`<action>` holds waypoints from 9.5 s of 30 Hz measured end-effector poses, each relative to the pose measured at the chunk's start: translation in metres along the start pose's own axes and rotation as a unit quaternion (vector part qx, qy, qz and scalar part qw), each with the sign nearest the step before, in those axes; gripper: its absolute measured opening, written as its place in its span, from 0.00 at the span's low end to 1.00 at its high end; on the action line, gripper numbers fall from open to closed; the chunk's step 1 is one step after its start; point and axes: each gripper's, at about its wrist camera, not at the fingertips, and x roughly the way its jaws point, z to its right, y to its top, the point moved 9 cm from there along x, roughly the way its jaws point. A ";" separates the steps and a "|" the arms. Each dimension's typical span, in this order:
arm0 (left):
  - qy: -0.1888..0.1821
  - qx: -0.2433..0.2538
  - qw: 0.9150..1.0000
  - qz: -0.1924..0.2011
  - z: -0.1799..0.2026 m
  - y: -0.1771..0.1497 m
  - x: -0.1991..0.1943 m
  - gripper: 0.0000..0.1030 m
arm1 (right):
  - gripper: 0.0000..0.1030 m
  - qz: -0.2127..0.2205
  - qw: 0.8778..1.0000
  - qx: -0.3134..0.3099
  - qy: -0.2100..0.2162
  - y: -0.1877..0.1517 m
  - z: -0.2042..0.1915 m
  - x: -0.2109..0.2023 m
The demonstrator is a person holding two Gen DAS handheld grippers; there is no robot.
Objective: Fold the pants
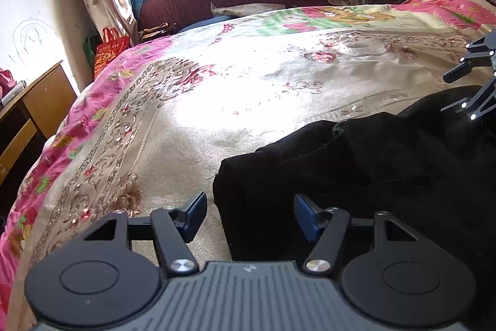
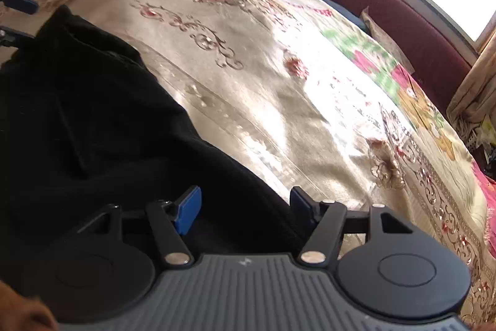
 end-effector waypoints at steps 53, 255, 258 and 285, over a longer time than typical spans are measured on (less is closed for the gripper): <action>-0.141 0.004 0.989 0.034 0.090 -0.081 -0.158 0.29 | 0.28 0.057 0.986 0.077 0.135 -0.104 -0.183 -0.241; -0.222 0.225 0.948 0.043 0.321 -0.107 -0.238 0.65 | 0.04 0.200 0.651 0.731 -0.033 -0.401 0.097 -0.363; -0.222 0.243 0.944 0.024 0.333 -0.119 -0.230 0.65 | 0.04 0.122 0.631 0.765 -0.051 -0.464 0.087 -0.318; -0.233 0.238 0.943 -0.006 0.343 -0.129 -0.215 0.66 | 0.05 0.253 0.645 0.720 0.023 -0.400 0.070 -0.329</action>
